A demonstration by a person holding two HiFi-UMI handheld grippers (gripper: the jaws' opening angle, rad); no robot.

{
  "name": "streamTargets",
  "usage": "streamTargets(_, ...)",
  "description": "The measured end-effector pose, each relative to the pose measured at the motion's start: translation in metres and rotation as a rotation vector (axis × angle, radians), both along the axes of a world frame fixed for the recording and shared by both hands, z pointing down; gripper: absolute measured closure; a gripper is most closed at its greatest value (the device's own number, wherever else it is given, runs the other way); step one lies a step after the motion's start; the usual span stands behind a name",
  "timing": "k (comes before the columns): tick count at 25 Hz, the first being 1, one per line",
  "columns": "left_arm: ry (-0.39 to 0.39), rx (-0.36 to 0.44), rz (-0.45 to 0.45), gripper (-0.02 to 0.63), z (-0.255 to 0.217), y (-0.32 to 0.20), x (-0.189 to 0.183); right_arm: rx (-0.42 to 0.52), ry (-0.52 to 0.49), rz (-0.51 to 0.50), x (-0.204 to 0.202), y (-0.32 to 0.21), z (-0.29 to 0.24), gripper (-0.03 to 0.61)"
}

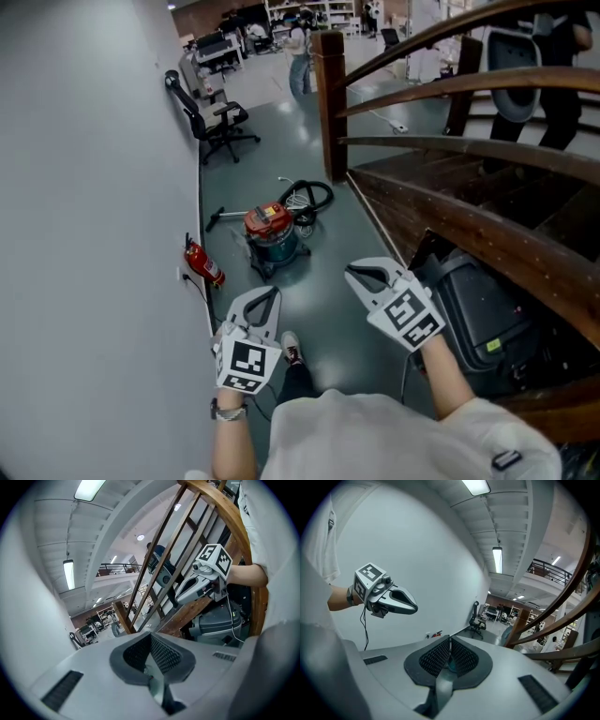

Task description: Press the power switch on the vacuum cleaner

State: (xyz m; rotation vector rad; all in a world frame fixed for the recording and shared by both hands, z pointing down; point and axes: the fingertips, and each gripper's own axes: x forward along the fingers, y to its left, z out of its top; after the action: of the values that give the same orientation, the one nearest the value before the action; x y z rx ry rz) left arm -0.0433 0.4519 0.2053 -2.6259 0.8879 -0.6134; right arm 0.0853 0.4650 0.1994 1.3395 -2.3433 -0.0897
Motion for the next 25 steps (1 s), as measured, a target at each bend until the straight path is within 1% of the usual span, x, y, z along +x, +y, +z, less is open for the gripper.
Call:
streamTargets(7,0.004,-0.006,0.034,0.615,0.011,-0.033,0.003,-0.003,0.004,0.012,0.001,-0.033,0.005,0.546)
streamTargets(11,0.003,-0.005,0.022,0.615,0.009,-0.064,-0.005,-0.001,0.010,0.018,-0.006,-0.061,0.006,0.546)
streamTargets(15,0.006,-0.004,0.053,0.615,0.012,-0.091,-0.004,-0.007,0.016,0.025,-0.008,-0.090,0.008,0.546)
streamTargets(20,0.008,0.006,0.057,0.615,0.008,-0.134,-0.009,0.013,0.010,0.033,-0.015,-0.131,0.002,0.546)
streamTargets(25,0.012,0.003,0.069,0.615,0.007,-0.172,-0.014,0.004,0.031,0.034,-0.022,-0.168,-0.001,0.546)
